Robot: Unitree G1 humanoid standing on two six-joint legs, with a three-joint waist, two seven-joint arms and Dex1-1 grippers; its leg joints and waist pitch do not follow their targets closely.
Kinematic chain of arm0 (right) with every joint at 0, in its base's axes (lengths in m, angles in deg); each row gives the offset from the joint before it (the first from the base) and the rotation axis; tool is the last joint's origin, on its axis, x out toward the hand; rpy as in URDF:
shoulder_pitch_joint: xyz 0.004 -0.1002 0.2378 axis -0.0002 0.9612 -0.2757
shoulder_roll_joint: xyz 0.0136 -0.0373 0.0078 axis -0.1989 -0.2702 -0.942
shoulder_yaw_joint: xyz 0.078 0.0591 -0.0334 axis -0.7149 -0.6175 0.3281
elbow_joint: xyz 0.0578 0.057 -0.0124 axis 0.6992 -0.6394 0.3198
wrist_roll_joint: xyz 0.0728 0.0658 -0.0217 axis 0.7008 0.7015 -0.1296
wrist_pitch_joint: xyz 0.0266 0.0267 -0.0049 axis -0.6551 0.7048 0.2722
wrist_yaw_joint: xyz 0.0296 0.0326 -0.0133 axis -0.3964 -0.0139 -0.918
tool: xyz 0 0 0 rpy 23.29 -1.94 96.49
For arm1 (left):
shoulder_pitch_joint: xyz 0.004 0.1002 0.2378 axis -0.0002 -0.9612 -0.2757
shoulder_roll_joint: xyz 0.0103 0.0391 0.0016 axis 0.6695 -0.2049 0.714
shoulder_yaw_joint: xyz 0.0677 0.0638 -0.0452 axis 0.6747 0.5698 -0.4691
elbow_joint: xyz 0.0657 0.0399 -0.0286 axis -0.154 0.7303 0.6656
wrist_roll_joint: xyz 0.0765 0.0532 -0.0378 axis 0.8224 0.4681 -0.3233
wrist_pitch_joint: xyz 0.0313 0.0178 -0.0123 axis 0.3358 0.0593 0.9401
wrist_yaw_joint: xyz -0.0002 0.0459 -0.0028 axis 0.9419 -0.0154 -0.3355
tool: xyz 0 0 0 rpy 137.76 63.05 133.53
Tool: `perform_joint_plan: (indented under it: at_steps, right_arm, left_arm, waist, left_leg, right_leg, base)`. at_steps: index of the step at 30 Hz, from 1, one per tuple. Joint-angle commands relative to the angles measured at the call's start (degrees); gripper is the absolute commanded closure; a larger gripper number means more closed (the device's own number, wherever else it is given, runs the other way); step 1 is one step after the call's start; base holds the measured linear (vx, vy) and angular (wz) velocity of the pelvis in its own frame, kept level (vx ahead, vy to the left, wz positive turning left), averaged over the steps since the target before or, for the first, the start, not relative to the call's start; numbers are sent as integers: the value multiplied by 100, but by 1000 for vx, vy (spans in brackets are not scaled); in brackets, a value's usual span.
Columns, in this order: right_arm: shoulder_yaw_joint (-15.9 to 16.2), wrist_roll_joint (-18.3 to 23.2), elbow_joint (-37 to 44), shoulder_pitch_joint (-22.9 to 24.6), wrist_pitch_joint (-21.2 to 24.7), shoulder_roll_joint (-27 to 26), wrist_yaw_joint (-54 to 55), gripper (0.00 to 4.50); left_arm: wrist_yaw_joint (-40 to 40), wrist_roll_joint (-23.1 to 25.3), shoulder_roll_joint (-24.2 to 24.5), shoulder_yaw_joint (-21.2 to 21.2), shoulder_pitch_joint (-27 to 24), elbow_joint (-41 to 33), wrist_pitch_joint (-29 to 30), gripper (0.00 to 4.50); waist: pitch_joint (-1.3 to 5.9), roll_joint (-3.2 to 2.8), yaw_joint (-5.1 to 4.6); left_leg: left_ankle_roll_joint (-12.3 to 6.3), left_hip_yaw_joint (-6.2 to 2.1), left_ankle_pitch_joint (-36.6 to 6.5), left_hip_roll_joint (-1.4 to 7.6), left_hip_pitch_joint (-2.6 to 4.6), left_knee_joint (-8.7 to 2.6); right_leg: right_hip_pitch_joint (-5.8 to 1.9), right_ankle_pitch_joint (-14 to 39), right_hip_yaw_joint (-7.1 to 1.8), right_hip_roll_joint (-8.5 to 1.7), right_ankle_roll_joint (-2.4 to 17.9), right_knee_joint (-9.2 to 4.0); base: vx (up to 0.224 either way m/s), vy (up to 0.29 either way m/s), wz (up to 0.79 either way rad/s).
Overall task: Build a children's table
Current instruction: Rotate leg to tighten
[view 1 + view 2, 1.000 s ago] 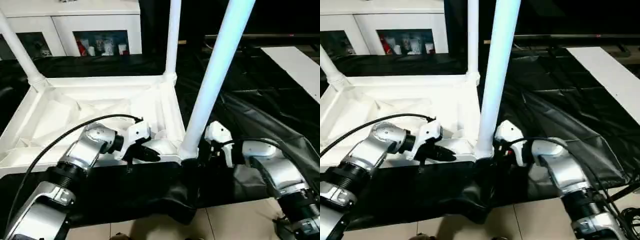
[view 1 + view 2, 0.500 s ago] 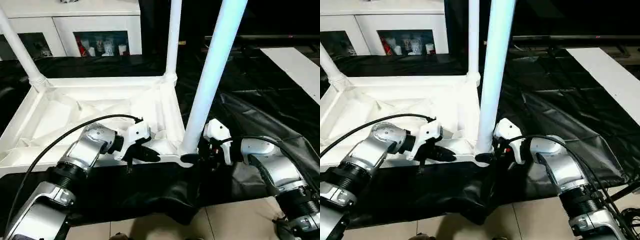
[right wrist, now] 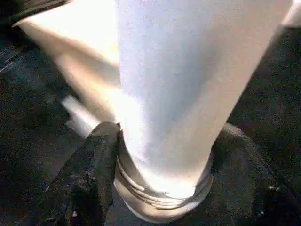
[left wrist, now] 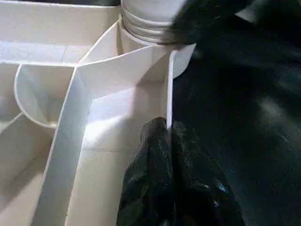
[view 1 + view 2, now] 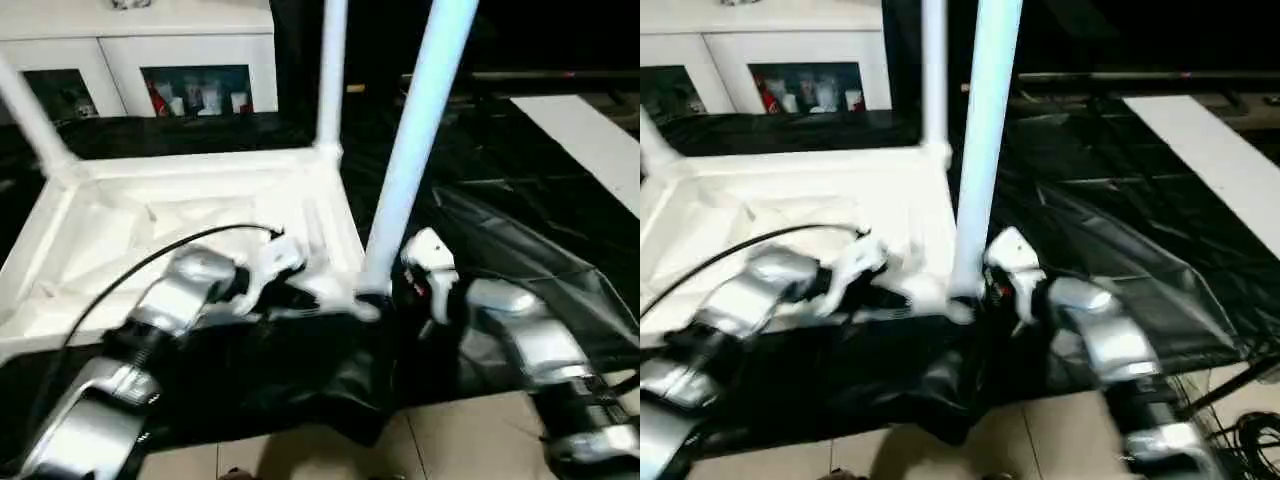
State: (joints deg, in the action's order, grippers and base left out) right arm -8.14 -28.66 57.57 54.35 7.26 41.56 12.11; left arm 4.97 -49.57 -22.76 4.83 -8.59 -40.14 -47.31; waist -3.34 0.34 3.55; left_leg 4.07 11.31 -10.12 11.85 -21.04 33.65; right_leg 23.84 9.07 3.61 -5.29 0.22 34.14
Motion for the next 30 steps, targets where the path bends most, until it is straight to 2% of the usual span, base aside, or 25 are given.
perform_joint_plan:
  at_steps: [1,2,3,5,8,10,12,15,16,17,20,23,24,26,28,29,30]
  right_arm:
    - [-111,18,-311,-40,396,-520,892,191]
    - [-135,4,-360,-69,422,-601,1034,191]
    - [-196,-84,-581,-194,501,-886,1572,191]
    - [-260,-217,-873,-360,535,-1161,2182,191]
    - [-333,-430,-1461,-734,477,-1615,3155,191]
    - [-258,-536,-1658,-866,393,-1694,3245,191]
    - [-251,-528,-1708,-901,334,-1735,3172,191]
    - [-349,-316,-1438,-842,98,-1852,2693,191]
    - [-309,-270,-1328,-801,35,-1817,2484,156]
    - [-195,-245,-1170,-730,-65,-1683,2176,135]
    - [-181,-161,-904,-661,-53,-1437,1885,111]
    - [-154,57,-546,-610,91,-1106,1296,75]
    - [-126,95,-456,-590,104,-1010,1128,75]
    - [-23,136,-244,-521,74,-735,675,75]
    - [200,74,66,-343,-32,-187,-90,75]
    - [294,28,235,-224,-114,140,-552,75]
    - [294,28,235,-224,-114,140,-552,75]
  left_arm:
    - [680,90,-437,16,126,295,211,450]
    - [780,99,-494,4,151,344,237,450]
    - [1204,124,-728,-61,252,540,344,450]
    - [1658,136,-979,-140,360,742,439,450]
    - [2409,194,-1399,-244,572,1174,394,450]
    - [2524,290,-1460,-200,621,1319,285,450]
    - [2528,326,-1467,-183,629,1356,233,450]
    - [2404,440,-1367,-126,622,1389,122,450]
    - [2342,452,-1321,-117,613,1376,104,450]
    - [2234,442,-1244,-126,592,1359,79,450]
    - [2024,410,-1071,-132,513,1264,18,450]
    - [1706,379,-864,-111,406,1128,-112,450]
    - [1635,375,-813,-107,379,1084,-117,450]
    - [1350,362,-681,-53,296,948,-274,450]
    - [912,297,-459,9,142,661,-169,450]
    - [568,236,-302,60,44,488,-139,450]
    - [568,236,-302,60,44,488,-139,450]
  waist:
    - [334,17,-18]
    - [329,15,-35]
    - [333,20,-53]
    - [311,8,-90]
    - [309,19,-122]
    - [304,21,-141]
    - [293,25,-144]
    - [290,8,-157]
    - [296,14,-157]
    - [307,12,-150]
    - [310,22,-137]
    - [309,34,-179]
    - [306,21,-159]
    - [311,38,-159]
    - [320,41,-139]
    - [335,58,-104]
    - [340,47,-108]
  left_leg:
    - [32,-76,-1515,90,68,-436]
    - [46,-71,-1555,87,75,-433]
    - [81,-83,-1612,76,67,-438]
    - [143,-85,-1811,65,105,-445]
    - [147,-107,-1909,47,101,-454]
    - [108,-105,-2009,39,121,-448]
    - [50,-113,-2085,41,111,-464]
    - [22,-133,-2197,52,133,-491]
    - [8,-132,-2179,55,127,-495]
    - [-30,-132,-2011,68,98,-519]
    - [-118,-109,-1860,77,87,-512]
    - [-175,-125,-1661,74,4,-523]
    - [-181,-129,-1656,82,23,-524]
    - [-228,-99,-1619,89,58,-500]
    - [-258,-92,-1441,99,54,-489]
    - [-358,-79,-1221,113,52,-465]
    - [-406,-67,-1146,112,46,-455]
  right_leg:
    - [-254,1961,-205,-238,1003,-443]
    - [-239,1983,-211,-235,1006,-454]
    - [-257,2085,-201,-239,982,-461]
    - [-215,2417,-194,-244,905,-518]
    - [-218,2628,-176,-241,766,-560]
    - [-195,2708,-174,-233,692,-587]
    - [-208,2784,-163,-238,613,-613]
    - [-211,2944,-149,-246,530,-643]
    - [-221,2888,-149,-245,529,-645]
    - [-259,2589,-156,-248,597,-617]
    - [-278,2160,-180,-245,785,-565]
    - [-350,2079,-162,-252,794,-536]
    - [-346,2091,-162,-254,790,-540]
    - [-321,2044,-183,-257,873,-549]
    - [-333,1773,-191,-260,1003,-514]
    - [-367,1346,-193,-252,1128,-461]
    - [-356,1204,-201,-257,1184,-441]
  base:
    - [0,0,0]
    - [0,0,0]
    - [0,0,0]
    - [0,0,0]
    - [0,0,0]
    - [0,0,0]
    - [0,0,0]
    - [0,0,0]
    - [0,0,0]
    - [0,0,0]
    - [0,0,0]
    - [0,0,0]
    - [0,0,0]
    - [0,0,0]
    - [0,0,0]
    - [0,0,0]
    - [52,-11,2]
